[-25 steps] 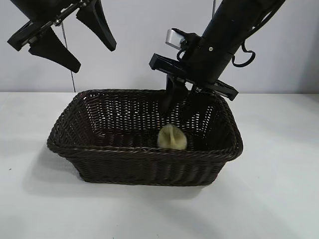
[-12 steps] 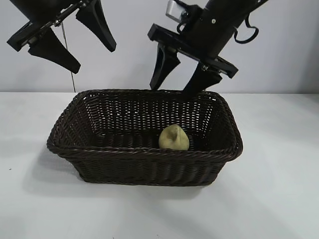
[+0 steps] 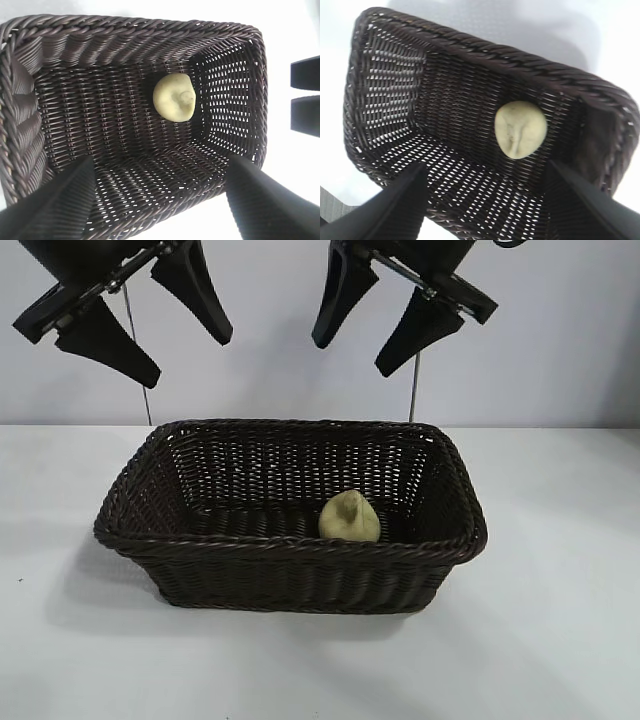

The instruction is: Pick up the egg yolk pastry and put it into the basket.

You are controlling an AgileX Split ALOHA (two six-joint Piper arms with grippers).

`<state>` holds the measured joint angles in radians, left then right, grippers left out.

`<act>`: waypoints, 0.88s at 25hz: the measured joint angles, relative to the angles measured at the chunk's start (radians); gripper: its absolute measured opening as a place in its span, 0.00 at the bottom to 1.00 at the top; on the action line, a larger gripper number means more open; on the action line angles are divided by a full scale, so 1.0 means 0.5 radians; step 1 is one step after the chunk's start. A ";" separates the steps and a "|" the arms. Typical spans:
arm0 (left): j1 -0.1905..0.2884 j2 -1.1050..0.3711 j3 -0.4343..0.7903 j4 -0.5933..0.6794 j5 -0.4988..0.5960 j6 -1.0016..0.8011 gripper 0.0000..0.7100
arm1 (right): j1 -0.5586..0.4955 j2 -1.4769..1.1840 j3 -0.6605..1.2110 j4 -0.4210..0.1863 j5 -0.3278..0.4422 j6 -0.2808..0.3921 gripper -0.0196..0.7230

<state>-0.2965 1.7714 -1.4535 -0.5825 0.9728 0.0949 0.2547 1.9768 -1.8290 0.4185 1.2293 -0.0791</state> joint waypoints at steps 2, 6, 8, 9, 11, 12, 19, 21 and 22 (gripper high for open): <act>0.000 0.000 0.000 0.001 0.000 0.000 0.75 | -0.002 0.000 0.000 -0.018 0.001 0.000 0.68; 0.000 0.000 0.000 0.001 0.000 0.000 0.75 | -0.002 0.000 0.000 -0.116 0.004 0.000 0.68; 0.000 0.000 0.000 0.001 0.000 0.000 0.75 | -0.002 0.000 0.000 -0.184 0.004 0.000 0.68; 0.000 0.000 0.000 0.001 0.000 0.000 0.75 | -0.002 0.000 0.000 -0.210 0.004 0.000 0.68; 0.000 0.000 0.000 0.002 0.000 0.000 0.75 | -0.002 -0.002 0.000 -0.258 0.004 0.000 0.68; 0.000 0.000 0.000 0.005 0.000 0.000 0.75 | -0.002 -0.002 0.000 -0.272 0.004 0.000 0.69; 0.000 0.000 0.000 0.007 0.000 0.000 0.75 | -0.085 -0.020 0.000 -0.254 0.006 0.000 0.69; 0.000 0.000 0.000 0.007 0.000 0.002 0.75 | -0.156 -0.020 0.000 -0.203 0.006 0.000 0.69; 0.000 0.000 0.000 0.007 0.000 0.002 0.75 | -0.187 -0.020 0.003 -0.174 0.006 0.000 0.69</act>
<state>-0.2965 1.7714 -1.4535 -0.5791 0.9728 0.0959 0.1613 1.9670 -1.8275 0.3315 1.2324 -0.0791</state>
